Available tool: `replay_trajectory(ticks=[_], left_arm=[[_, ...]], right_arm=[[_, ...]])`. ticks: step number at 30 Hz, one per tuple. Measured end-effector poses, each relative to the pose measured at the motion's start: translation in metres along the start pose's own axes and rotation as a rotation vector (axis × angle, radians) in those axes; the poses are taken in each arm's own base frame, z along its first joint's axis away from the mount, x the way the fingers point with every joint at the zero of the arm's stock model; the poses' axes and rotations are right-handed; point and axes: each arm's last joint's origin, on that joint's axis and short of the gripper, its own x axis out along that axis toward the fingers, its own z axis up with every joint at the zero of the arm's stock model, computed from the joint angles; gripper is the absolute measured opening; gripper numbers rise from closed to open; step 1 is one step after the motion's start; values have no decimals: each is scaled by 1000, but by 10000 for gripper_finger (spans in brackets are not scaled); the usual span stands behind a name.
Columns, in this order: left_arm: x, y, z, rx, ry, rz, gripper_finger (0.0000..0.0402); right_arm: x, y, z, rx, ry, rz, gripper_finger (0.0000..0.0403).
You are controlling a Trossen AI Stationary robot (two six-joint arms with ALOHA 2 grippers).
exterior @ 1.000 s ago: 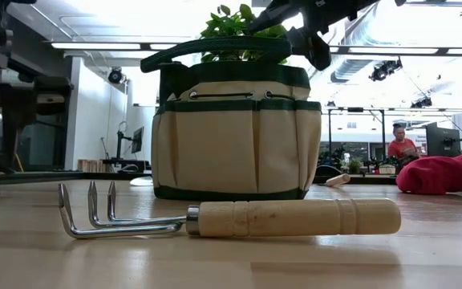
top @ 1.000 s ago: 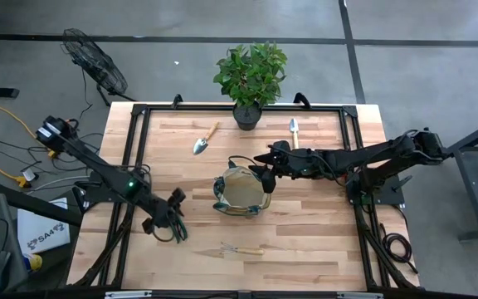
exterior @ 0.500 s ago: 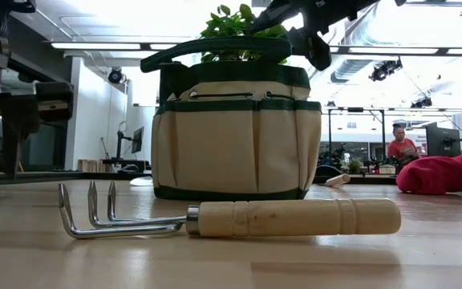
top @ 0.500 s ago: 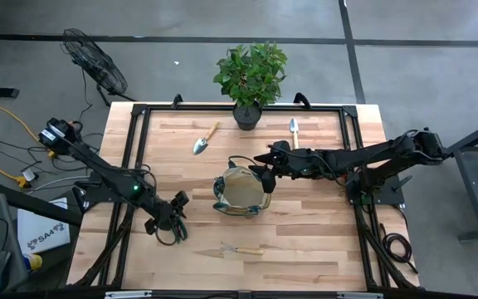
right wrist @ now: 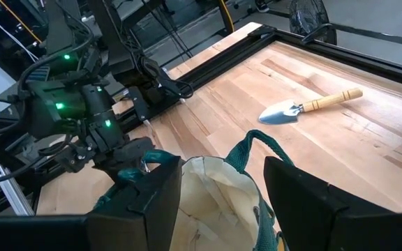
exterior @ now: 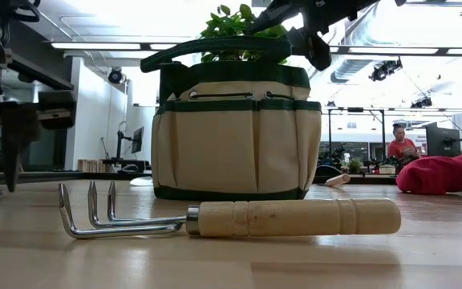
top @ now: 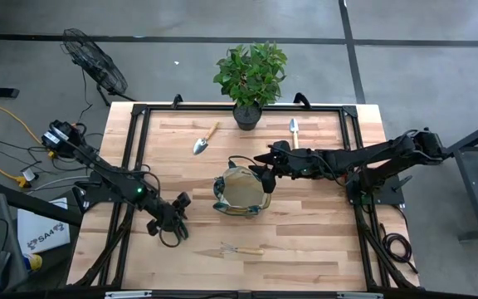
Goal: Pick & Place Garden tools in Gardening bag
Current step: Put the green shear scissors into the gardening bag
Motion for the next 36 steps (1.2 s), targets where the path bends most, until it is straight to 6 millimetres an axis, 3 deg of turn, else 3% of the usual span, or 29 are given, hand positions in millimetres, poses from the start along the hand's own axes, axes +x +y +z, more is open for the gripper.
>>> replay_trajectory(ticks=[12, 23, 36], left_arm=[[2, -2, -2, -162, 17, -38, 52], [-11, 2, -2, -184, -11, 59, 50], [-62, 14, -8, -233, -75, 433, 50]], right_arm=[[0, 0, 0, 0, 0, 0, 197], [0, 0, 0, 0, 0, -1, 197], [0, -1, -2, -10, 13, -8, 197]])
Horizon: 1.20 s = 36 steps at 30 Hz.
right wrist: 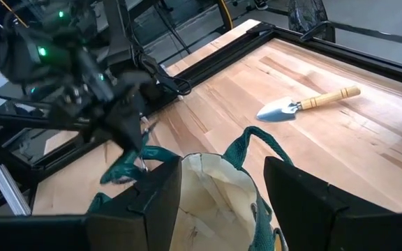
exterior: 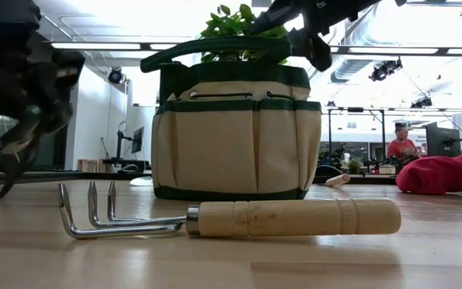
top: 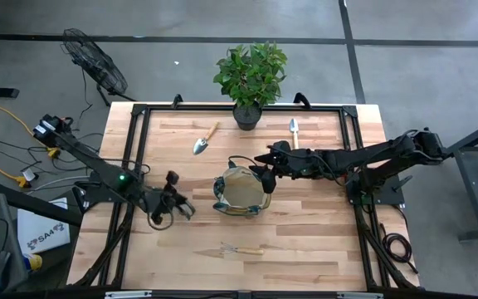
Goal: Pick & Place Garden tools in Gardening bag
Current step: Put the green shear scissors into the gardening bag
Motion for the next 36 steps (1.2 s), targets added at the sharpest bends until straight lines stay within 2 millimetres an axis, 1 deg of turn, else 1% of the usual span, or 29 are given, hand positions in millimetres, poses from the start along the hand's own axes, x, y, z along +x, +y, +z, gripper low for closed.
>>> replay_trajectory(ticks=[4, 8, 14, 20, 26, 31, 36], left_arm=[[-14, 10, -3, -17, -14, 130, 50], [-26, 21, 0, -51, -86, 286, 50], [-47, 38, 16, -52, -261, 468, 49], [-67, 52, 32, -31, -427, 602, 49], [-82, 61, 46, -37, -624, 659, 49], [-78, 69, 49, -54, -712, 647, 49], [-60, 81, 51, -92, -736, 611, 49]], right_arm=[[3, -1, -3, -16, 15, -9, 197], [5, -1, -5, -26, 17, -11, 197], [10, 1, -4, -57, -12, 9, 197], [19, 8, -3, -108, -72, 104, 197], [32, 14, -4, -216, -155, 193, 197], [39, 18, -4, -309, -245, 230, 197], [43, 19, -4, -382, -308, 237, 197]])
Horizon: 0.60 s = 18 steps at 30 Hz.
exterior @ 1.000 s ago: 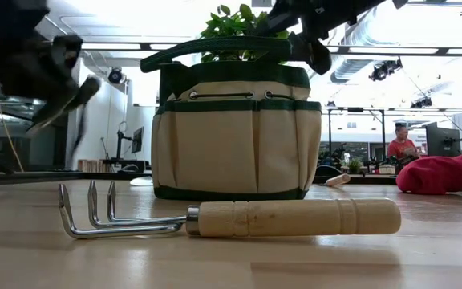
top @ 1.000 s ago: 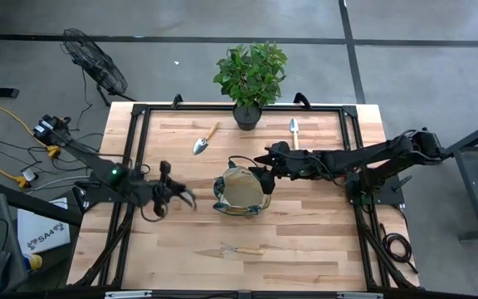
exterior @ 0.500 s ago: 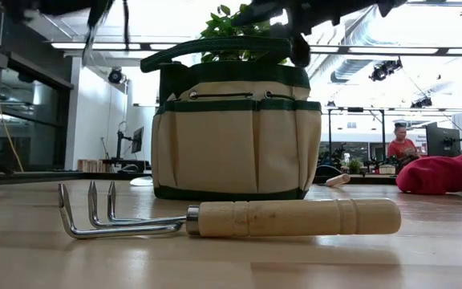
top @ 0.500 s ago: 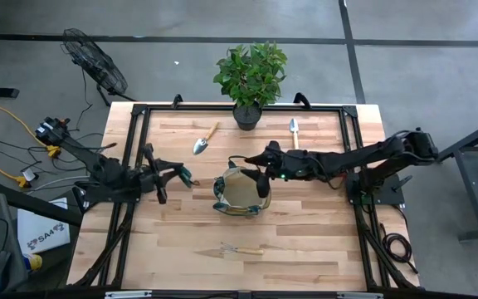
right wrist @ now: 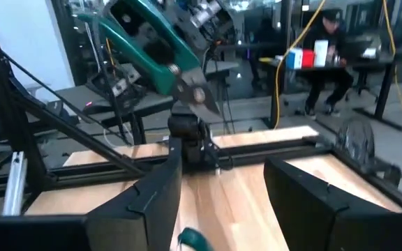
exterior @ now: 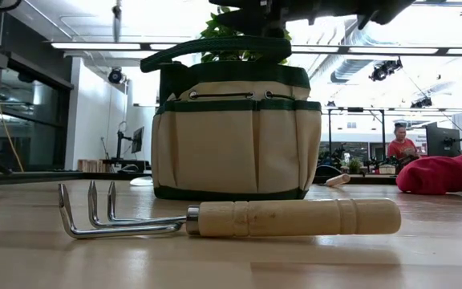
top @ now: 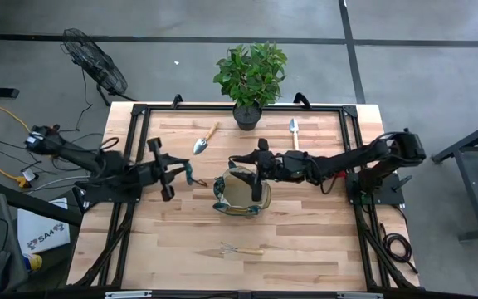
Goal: Pick & Place Garden tools in Gardening bag
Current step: Put the green shear scissors into the gardening bag
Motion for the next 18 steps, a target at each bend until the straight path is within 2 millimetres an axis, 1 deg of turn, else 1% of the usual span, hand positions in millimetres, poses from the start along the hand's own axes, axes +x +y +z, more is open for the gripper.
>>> replay_trajectory(ticks=[7, 10, 14, 18], left_arm=[[29, 3, -18, -100, -69, -2, 49], [39, 4, -26, -146, -107, -13, 48], [50, 4, -37, -210, -135, -34, 48], [57, 4, -43, -268, -174, -43, 48]], right_arm=[[1, 2, 3, -48, -51, 42, 197], [0, 3, 8, -73, -96, 90, 197], [0, 5, 11, -94, -132, 139, 197], [-1, 6, 14, -130, -165, 168, 197]])
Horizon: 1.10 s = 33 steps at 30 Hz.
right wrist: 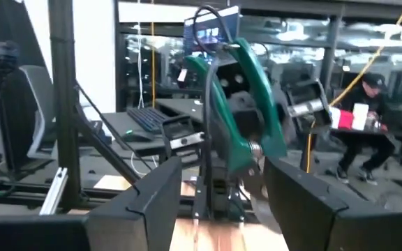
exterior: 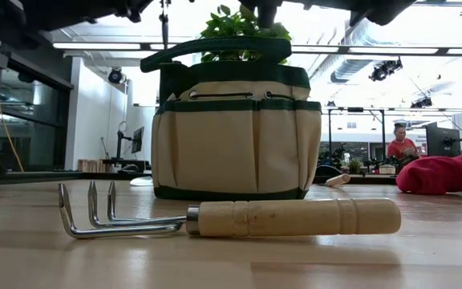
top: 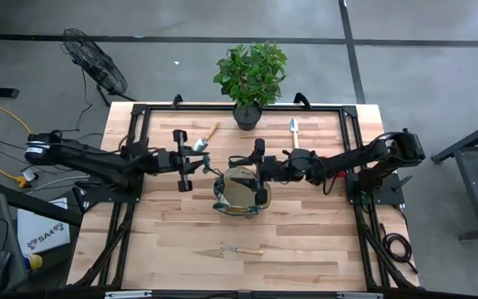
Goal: Pick & Place Garden tools in Gardening bag
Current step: Put the green shear scissors into the gardening bag
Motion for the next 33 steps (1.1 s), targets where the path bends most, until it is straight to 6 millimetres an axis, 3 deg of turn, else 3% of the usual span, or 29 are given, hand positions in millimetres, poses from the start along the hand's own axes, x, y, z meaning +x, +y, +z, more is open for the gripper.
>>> replay_trajectory(ticks=[15, 33], left_arm=[[45, -6, -11, -19, 10, -86, 48], [71, -13, -27, -3, 76, -114, 48]], right_arm=[[0, 5, 7, -95, -70, 20, 197], [-1, 13, 7, -106, -70, 41, 197]])
